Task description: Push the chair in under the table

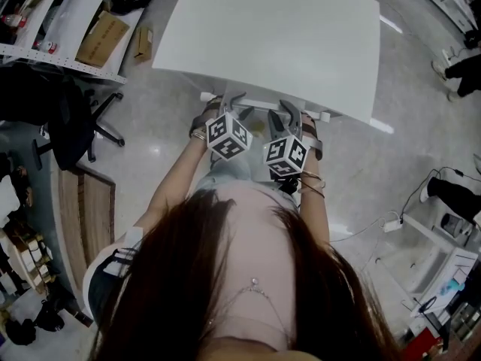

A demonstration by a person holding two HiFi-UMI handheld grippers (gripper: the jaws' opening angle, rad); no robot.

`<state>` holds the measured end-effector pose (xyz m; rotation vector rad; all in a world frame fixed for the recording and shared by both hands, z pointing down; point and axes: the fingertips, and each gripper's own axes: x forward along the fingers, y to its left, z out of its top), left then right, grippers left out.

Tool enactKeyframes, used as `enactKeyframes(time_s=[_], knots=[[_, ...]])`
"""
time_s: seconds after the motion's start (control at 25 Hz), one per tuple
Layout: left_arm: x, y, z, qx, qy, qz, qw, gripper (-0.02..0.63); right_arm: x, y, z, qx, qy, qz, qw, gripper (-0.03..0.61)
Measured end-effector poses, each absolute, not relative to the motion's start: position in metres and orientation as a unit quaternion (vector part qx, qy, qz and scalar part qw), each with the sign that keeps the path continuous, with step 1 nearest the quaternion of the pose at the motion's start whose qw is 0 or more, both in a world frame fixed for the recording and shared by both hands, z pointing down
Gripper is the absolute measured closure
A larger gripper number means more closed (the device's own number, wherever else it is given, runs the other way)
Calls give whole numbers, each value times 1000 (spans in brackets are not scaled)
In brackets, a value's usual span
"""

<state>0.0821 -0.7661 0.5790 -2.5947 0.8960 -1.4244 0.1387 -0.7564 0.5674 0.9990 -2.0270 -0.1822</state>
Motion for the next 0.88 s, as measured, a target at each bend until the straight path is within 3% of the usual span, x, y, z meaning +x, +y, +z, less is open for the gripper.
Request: enactKeyframes(time_s=[0.88], knots=[[78,-795,579,-842,278,-462,24,428,134,-785,568,405,-806,-61,427,396]])
